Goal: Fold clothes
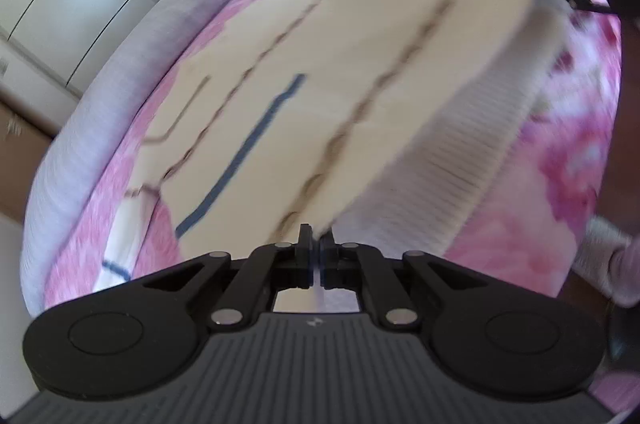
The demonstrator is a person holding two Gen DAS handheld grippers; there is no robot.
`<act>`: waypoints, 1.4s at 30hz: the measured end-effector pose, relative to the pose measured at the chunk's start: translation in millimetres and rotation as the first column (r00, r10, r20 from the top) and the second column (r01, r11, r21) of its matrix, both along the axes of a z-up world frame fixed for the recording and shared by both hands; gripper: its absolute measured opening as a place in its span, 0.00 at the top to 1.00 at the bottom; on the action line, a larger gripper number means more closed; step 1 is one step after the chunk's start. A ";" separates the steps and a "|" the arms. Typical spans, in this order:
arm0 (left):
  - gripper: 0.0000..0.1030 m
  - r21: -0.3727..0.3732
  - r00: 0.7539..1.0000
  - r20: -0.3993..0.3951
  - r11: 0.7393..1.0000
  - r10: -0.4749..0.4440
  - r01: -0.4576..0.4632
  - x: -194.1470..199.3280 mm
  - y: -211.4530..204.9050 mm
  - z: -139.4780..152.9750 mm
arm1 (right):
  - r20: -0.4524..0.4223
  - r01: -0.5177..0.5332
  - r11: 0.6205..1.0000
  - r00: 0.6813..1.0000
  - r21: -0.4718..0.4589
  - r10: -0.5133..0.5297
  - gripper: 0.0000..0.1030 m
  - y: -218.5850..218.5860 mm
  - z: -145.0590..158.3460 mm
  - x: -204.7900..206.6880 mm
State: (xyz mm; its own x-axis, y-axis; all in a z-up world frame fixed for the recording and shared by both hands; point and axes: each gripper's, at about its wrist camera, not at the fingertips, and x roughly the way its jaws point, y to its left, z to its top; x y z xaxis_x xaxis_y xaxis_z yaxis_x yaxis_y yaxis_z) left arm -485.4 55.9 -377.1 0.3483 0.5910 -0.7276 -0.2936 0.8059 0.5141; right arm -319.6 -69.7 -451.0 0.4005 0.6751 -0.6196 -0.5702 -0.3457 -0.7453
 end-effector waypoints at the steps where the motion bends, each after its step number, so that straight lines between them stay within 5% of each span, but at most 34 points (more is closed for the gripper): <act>1: 0.97 -0.011 1.000 -0.003 1.000 -0.006 0.006 -2.2 0.5 1.5 | -0.024 0.006 1.000 1.000 0.003 -0.006 1.00 0.6 4.8 2.4; 9: 1.00 -0.020 0.988 -0.061 0.990 -0.143 0.142 -21.7 -24.8 -3.0 | -0.093 -0.012 1.000 0.996 -0.019 0.010 1.00 -17.6 53.2 7.3; 12: 1.00 -0.035 0.977 -0.126 0.985 -0.170 0.167 -23.1 -27.5 -24.8 | -0.091 -0.055 0.994 0.995 -0.091 0.047 1.00 -23.6 38.4 -1.2; 15: 1.00 -0.006 0.942 -0.230 0.968 -0.245 0.251 -19.3 -36.7 -50.1 | -0.044 -0.076 0.983 0.997 -0.168 0.070 0.99 -20.3 15.3 -8.5; 17: 0.99 -0.069 0.956 -0.211 0.979 -0.204 0.194 -20.7 -30.1 -39.2 | 0.015 -0.080 0.979 0.996 -0.188 0.085 0.94 -18.7 11.5 -11.7; 20: 0.90 -0.237 0.988 -0.137 0.971 -0.072 0.037 -28.0 -12.1 -12.8 | -0.051 0.008 0.976 0.998 -0.216 -0.020 0.76 -17.6 30.2 -2.6; 21: 0.86 -0.301 0.994 -0.111 0.953 -0.012 -0.022 -32.2 -4.8 -3.7 | -0.130 0.069 0.973 0.986 -0.221 -0.100 0.52 -17.3 42.0 5.4; 22: 0.80 -0.382 0.994 -0.066 0.918 0.085 -0.104 -42.0 6.6 6.4 | -0.224 0.138 0.964 0.956 -0.229 -0.190 0.34 -17.1 55.1 14.6; 23: 0.78 -0.452 0.980 -0.012 0.873 0.196 -0.181 -54.2 19.9 16.1 | -0.332 0.219 0.946 0.897 -0.239 -0.291 0.33 -16.2 68.4 28.2; 24: 0.74 -0.515 0.950 0.031 0.820 0.309 -0.250 -66.5 33.4 24.2 | -0.451 0.307 0.916 0.800 -0.259 -0.396 0.32 -15.7 80.8 45.7; 25: 0.69 -0.557 0.904 0.065 0.767 0.422 -0.318 -79.2 47.6 28.2 | -0.565 0.394 0.872 0.665 -0.290 -0.489 0.32 -16.4 90.6 65.3; 27: 0.67 -0.637 0.774 0.105 0.640 0.624 -0.430 -103.8 75.6 33.6 | -0.730 0.549 0.749 0.327 -0.370 -0.600 0.31 -21.5 99.2 104.7; 28: 0.67 -0.659 0.707 0.097 0.578 0.700 -0.481 -113.1 88.0 28.2 | -0.780 0.602 0.685 0.157 -0.410 -0.605 0.32 -24.5 99.2 122.3; 29: 0.67 -0.682 0.640 0.086 0.514 0.763 -0.521 -121.3 99.9 21.7 | -0.807 0.642 0.628 0.024 -0.440 -0.590 0.31 -26.5 95.5 135.9; 31: 0.72 -0.736 0.534 0.052 0.394 0.844 -0.550 -131.5 120.4 3.3 | -0.827 0.689 0.528 -0.191 -0.496 -0.529 0.32 -27.6 84.7 155.9; 33: 0.75 -0.795 0.459 0.021 0.293 0.888 -0.531 -138.3 130.0 -13.3 | -0.808 0.679 0.475 -0.323 -0.560 -0.493 0.33 -23.4 69.4 164.1; 34: 0.81 -0.805 0.453 0.027 0.288 0.891 -0.518 -138.7 127.7 -14.8 | -0.792 0.660 0.462 -0.373 -0.593 -0.484 0.48 -20.8 62.3 167.7; 35: 0.88 -0.815 0.448 0.032 0.282 0.894 -0.505 -139.1 125.5 -16.2 | -0.778 0.648 0.457 -0.377 -0.609 -0.503 0.59 -16.3 58.6 165.8; 37: 0.95 -0.814 0.449 0.050 0.297 0.892 -0.500 -140.7 117.8 -14.1 | -0.776 0.659 0.472 -0.289 -0.586 -0.561 0.98 -7.7 62.9 162.0; 40: 0.96 -0.803 0.455 0.088 0.334 0.886 -0.494 -142.5 104.0 -5.9 | -0.790 0.670 0.507 -0.200 -0.542 -0.580 0.98 -1.0 80.3 165.6; 42: 0.95 -0.801 0.459 0.098 0.344 0.883 -0.490 -142.7 96.0 -6.5 | -0.799 0.696 0.502 -0.174 -0.513 -0.576 0.99 -6.2 88.7 174.6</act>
